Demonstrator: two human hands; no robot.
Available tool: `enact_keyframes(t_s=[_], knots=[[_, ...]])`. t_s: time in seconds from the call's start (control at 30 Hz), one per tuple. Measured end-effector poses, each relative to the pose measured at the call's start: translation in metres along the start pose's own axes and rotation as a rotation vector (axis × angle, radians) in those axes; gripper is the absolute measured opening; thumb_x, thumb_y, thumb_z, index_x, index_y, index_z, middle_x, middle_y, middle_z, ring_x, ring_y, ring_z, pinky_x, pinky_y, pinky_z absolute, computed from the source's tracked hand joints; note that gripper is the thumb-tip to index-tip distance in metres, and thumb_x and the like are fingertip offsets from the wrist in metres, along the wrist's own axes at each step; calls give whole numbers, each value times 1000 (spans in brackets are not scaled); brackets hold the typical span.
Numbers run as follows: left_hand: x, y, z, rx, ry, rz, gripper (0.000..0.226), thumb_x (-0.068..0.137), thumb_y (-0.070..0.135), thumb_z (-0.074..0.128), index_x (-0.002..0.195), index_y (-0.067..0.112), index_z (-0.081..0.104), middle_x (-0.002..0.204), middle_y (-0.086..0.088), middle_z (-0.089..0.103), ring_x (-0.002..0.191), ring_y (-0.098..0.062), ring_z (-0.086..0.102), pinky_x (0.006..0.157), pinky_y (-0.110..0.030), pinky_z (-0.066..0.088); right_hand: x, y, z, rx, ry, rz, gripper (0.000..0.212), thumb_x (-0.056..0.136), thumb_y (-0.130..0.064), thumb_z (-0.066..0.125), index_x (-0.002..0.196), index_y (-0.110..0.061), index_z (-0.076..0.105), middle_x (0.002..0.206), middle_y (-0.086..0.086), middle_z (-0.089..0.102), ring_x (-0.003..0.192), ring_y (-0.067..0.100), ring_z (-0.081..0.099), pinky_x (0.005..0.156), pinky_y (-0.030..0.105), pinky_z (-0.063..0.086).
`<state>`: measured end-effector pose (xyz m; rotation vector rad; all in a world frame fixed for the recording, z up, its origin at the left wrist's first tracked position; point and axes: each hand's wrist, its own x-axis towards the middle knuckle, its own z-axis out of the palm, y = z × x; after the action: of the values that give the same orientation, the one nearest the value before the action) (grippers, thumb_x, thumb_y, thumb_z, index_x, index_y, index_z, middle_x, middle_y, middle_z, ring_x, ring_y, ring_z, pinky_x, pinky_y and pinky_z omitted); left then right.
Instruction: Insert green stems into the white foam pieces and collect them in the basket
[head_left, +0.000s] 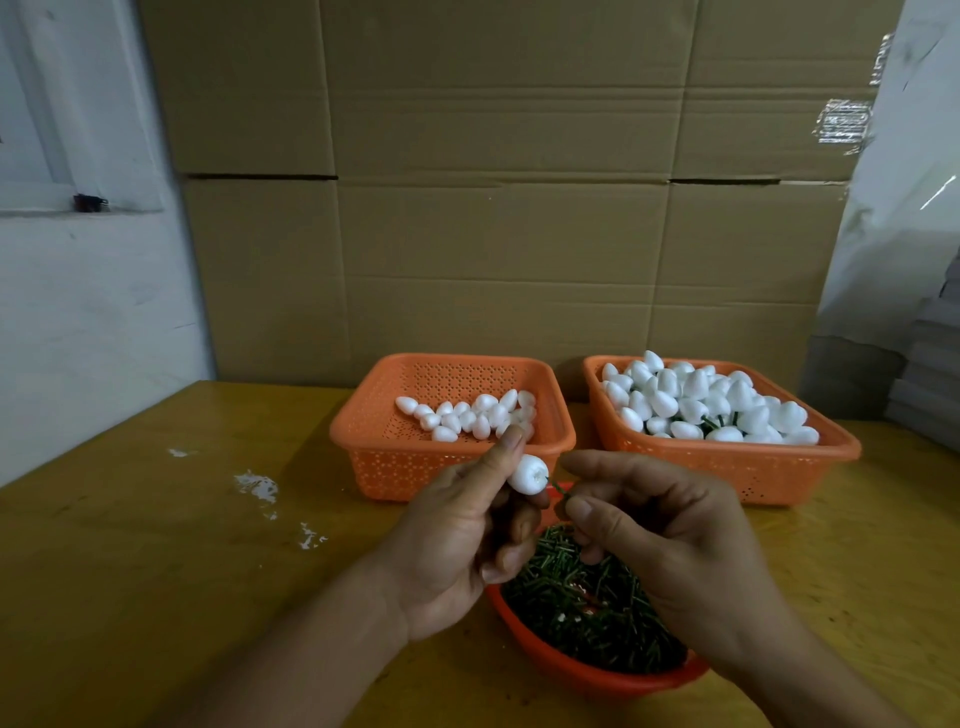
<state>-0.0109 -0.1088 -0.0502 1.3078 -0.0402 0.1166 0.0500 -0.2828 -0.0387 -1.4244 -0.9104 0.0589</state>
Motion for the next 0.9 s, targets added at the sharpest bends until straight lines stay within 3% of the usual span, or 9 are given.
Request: enact_keyframes(t_s=[0.3, 0.9], knots=[[0, 0, 0, 53, 11, 21, 50, 84, 65, 64, 77, 16, 62, 60, -3, 45, 43, -11, 38, 41, -23, 21, 0, 3, -1, -18, 14, 18, 35, 74, -25, 75, 107, -19, 70, 74, 11, 74, 55, 20, 65, 53, 28, 55], [0, 1, 3, 177, 87, 77, 47, 79, 61, 63, 68, 16, 60, 50, -1, 43, 37, -11, 33, 36, -18, 24, -2, 0, 4, -71, -20, 55, 45, 75, -27, 71, 118, -20, 62, 74, 9, 75, 57, 17, 65, 54, 23, 54]])
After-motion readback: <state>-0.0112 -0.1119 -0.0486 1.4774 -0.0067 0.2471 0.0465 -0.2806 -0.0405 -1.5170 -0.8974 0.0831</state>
